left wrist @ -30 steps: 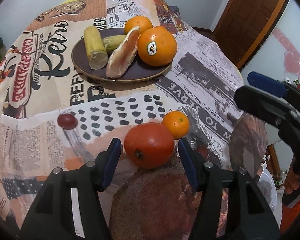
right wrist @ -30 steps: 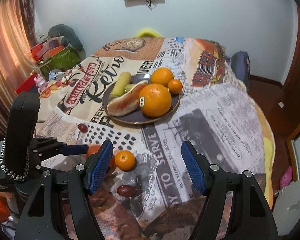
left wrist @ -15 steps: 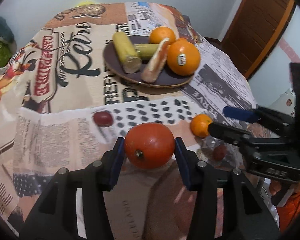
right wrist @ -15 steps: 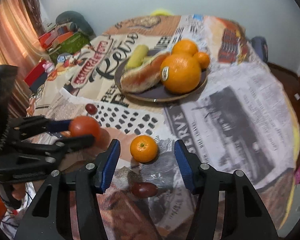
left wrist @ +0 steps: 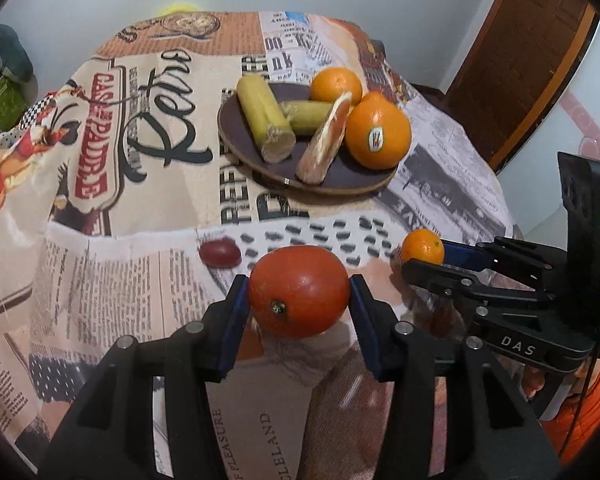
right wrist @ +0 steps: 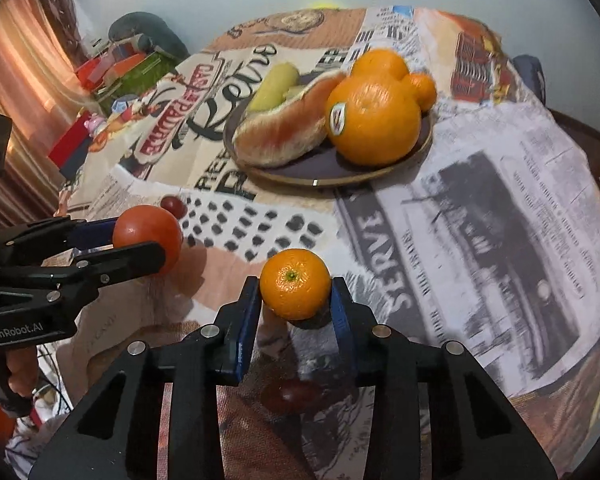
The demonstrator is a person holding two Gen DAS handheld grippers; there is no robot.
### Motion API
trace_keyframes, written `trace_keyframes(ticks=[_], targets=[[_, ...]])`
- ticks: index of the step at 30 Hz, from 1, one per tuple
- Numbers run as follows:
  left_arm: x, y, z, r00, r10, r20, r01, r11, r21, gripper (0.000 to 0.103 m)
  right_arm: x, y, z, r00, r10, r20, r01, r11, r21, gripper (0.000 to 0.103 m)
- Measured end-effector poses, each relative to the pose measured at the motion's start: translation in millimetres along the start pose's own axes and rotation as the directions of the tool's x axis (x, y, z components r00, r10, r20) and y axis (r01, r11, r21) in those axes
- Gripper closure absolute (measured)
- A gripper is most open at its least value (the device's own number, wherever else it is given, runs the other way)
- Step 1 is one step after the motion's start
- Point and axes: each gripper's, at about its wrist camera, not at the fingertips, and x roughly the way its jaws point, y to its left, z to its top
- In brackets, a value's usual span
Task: Organize fruits
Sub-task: 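Carry the tomato and mandarin onto the plate and release both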
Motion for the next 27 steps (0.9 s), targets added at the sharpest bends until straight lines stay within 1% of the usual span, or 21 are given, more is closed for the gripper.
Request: trace_keyframes(ticks=[3,6,15,21,27], targets=[[-5.8,0.6,10.4,1.000,-0.001,0.027,0.001,1.000,-0.001,0.054,-9.1,1.8,10.0,0.999,-0.022,0.038,0.023,1.000,-0.016,0.071],[-11.5,1.8,21.5,0.998,-0.002,0.057,0.002,1.000,-0.003,0.054,-19.5,1.8,23.3,0.996,-0.026,0.082,0.028,0.999,-0.021,0.071],[-22.6,4.3,61.6,0.991,-0.005,0.137,0.005,1.000,-0.001,0.054,-38.2,-0.3,66.1,0.980,-0.050,0.193,0.058,0.998,-0.035,0.071],[-20.2,5.8,88.8,0.985,-0.012,0.175,0.011,1.000,0.006,0.054,-39.3,-5.2,88.0,0.970,-0.058,0.235,0.069,0.997,-0.040,0.071],[-7.6,7.5,109.6,0.983,-0.007,0.183,0.003,1.000,0.023,0.054,-32.4,-9.5,112.1,0.960,-0.082,0.268,0.098,0.994,-0.047,0.071]])
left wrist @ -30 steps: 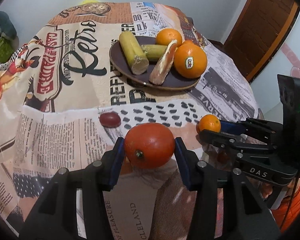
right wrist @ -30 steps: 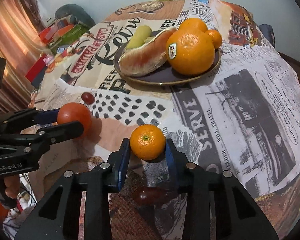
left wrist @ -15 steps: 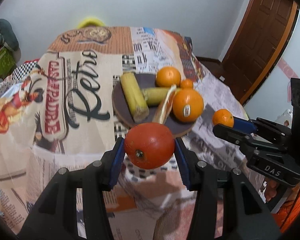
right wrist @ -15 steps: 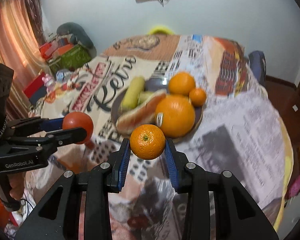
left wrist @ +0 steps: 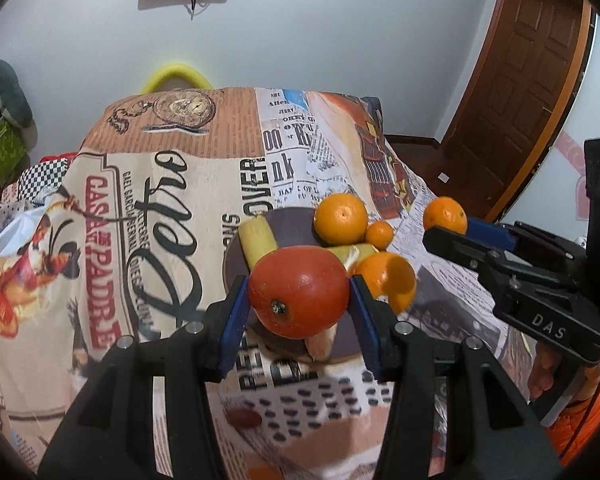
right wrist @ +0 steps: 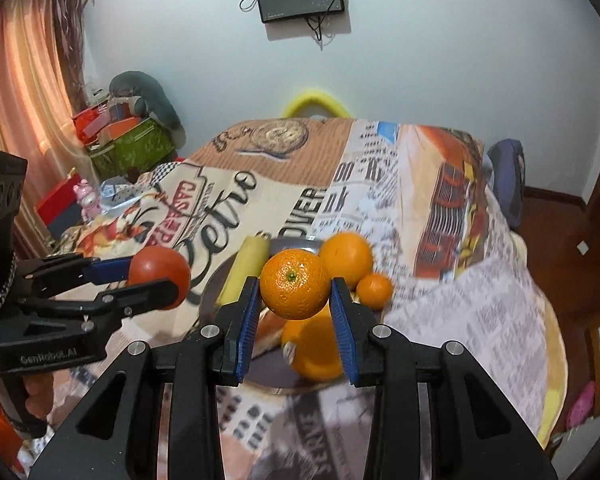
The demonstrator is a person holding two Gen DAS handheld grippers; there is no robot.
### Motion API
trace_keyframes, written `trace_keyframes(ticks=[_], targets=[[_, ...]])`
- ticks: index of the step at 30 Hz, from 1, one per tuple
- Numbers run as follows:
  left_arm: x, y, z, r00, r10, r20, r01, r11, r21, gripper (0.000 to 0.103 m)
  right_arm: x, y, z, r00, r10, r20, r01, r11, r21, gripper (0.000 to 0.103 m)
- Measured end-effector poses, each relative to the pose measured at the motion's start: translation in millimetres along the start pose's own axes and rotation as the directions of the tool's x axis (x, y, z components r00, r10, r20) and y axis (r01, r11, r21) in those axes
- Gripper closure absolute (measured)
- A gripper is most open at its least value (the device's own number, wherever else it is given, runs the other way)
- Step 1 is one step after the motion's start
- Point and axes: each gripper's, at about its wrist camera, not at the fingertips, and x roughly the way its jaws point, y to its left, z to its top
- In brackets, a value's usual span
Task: Organize fruits
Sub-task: 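Carry the tomato and mandarin onto the plate and release both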
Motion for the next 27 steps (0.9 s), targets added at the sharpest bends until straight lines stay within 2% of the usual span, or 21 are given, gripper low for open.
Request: trace_keyframes(ticks=[9,21,27], targets=[[29.0,9.6,16.7,1.000,-0.008,0.001,0.008,1.000,-0.029,0.054,31.9,-14.7,15.5,1.000,0.020,0.000,-0.020,0.999,0.034,0.071],[79.9,14.1,33.8,0.999,-0.001,-0.047,-0.001,0.999,-0.041,0.054,78.6,-22.2,7.5,0.996,0.012,-0.086,-0.013,1.000,-0.010,0.071],[100.4,20.3,40.0,0.996,-0.032,-0.080,0.025,0.996,-0.083,0.054,86.7,-25.1,3.5,0.995,0.021,-0.102,-0.023,1.000,-0.020,0.071]])
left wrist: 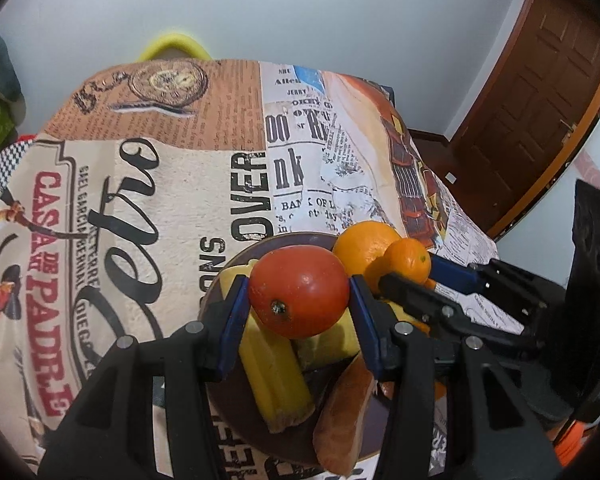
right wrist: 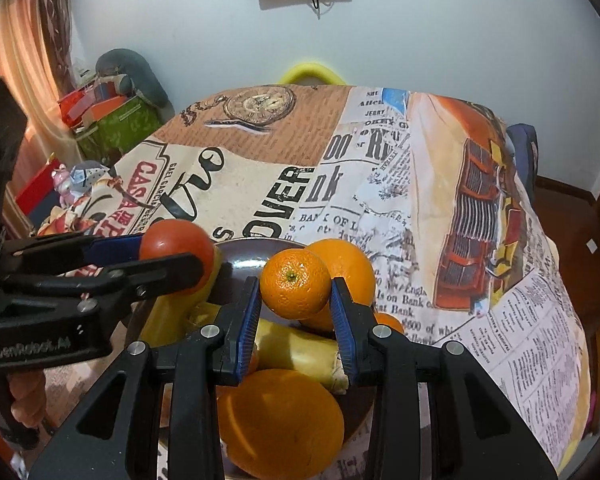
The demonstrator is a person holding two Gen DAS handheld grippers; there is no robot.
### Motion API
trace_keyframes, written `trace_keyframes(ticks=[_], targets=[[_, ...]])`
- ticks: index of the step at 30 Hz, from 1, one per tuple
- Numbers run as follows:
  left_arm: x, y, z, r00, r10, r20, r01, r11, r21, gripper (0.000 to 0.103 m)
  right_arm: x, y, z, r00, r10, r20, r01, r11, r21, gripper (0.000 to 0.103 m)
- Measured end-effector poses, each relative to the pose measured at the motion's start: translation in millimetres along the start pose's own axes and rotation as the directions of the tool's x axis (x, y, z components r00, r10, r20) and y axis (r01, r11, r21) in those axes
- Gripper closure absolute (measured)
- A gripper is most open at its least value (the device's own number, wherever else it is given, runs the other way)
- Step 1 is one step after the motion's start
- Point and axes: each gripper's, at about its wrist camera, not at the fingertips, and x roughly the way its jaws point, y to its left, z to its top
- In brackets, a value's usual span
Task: Organize fruits
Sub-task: 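Carry the tomato and mandarin onto the plate and release both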
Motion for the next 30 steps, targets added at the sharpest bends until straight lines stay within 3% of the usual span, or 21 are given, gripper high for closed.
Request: trace_keyframes(ticks=[11,12,14,18,30], targets=[[9.5,4.9,0.6,0.999,-0.030,-0.019,0.030,0.999,-0.030,0.053,9.5,-2.1,-3.7,1.000,0.005,-0.029,-0.005,1.000,0.004,0.070],[8.8,4.3,0.6,0.999,-0.030,-0.017,0.030,0.999,-0.028,0.051,9.7,-2.9,-3.6,1.000,0.008,-0.028,-0.007,1.000,0.009,0.069],[6.7,2.9,0.6,1.000,-0.030,-0.009,0.030,0.999,-0.026,0.047,6.8,-3.6,-4.3,1.000,0.008,-0.022,-0.008,1.000,0.017,0.056],[-0.3,-0.2,1.8,1.000,-0.019,0.013,0.019,1.000,-0.014,0.046,-0.6,-2.0,-5.7,1.000,-0.014,-0.009,0.014,1.000,0.002,0.055],[-59.8,1.1,-14.4,0.994,0.061,0.095,-0.061,0.998,0.004,0.046,-50.9,9.9,-11.5,0.998,-0.034,0.052,0.034,0.999,0.012,0.054]])
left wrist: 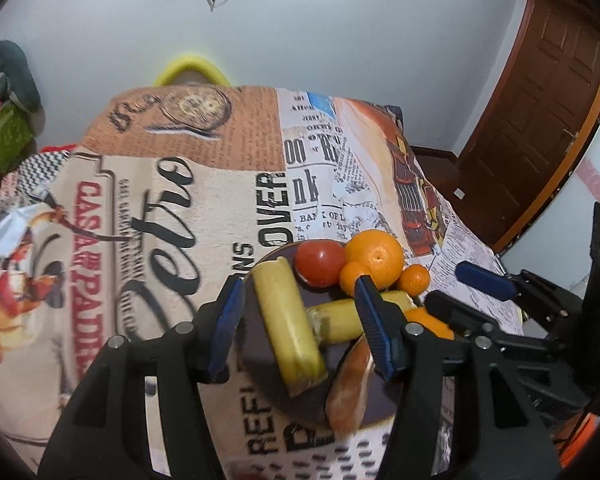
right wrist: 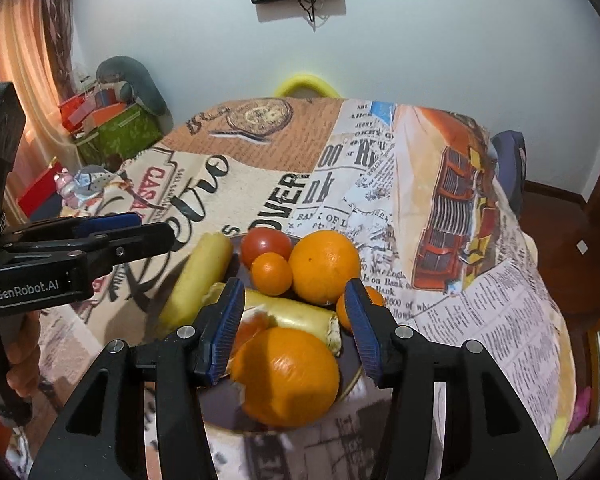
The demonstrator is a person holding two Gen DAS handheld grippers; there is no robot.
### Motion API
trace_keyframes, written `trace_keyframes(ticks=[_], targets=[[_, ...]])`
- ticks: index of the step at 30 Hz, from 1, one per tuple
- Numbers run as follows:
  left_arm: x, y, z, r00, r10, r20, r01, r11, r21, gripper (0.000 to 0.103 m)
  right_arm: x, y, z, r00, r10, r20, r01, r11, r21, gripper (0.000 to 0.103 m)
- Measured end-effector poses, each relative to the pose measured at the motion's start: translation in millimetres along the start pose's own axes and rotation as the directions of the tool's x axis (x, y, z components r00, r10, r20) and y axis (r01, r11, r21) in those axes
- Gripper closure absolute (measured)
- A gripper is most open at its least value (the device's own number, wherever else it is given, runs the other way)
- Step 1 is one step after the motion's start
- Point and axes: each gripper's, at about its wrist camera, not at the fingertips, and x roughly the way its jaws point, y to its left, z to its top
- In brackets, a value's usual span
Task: Organize fruits
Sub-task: 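Carry the tomato and mandarin onto the plate and release both, then move the right tool to the dark red date and grasp it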
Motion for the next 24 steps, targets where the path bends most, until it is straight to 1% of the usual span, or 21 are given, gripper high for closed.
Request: trace_keyframes(ticks=[4,9,13,15,20,24], targets=[[-34.2,-3.8,-5.4,0.999,0.029,0.042,-0.030,0.999,0.027,0.046,-27.6,8.6,-3.0,1.000,0.001,0.026,-0.001,1.000,0.011,0.054],[-84.4,-10.6,-15.2,0.993,0.058,0.101,-0.064,0.996,0.060,0.046,-61.8,22.8,-10.7,0.999,-0.014,0.046,0.014,1.000,-0.001,0.054],[-116.6,-12.3,-30.5,0.992,0.058,0.114,-0.065,0.996,0.063,0.045,-85.5,32.4,-20.1,0.999,-0.020,0.047,0.020,1.000,-0.006,0.054],[-129.3,-11.6,-40.3,0.992,0.057,0.117,-0.064,0.997,0.053,0.039,-94.8,36.4,-28.2,0.999,-0.021,0.040,0.022,1.000,-0.004,0.054],[-154.3,-10.7,-67.4,0.991,0.070,0.116,-0.077,0.996,0.054,0.038,-106.4,49.6,-52.5,0.999,-0.037,0.000,0.037,0.999,-0.007,0.054],[-162.0,-10.2,-88.8,0.991,0.079,0.109,-0.086,0.994,0.066,0.035,-105.0,55.4,-73.7,0.998,-0.028,-0.054,0.028,1.000,0.001,0.054]])
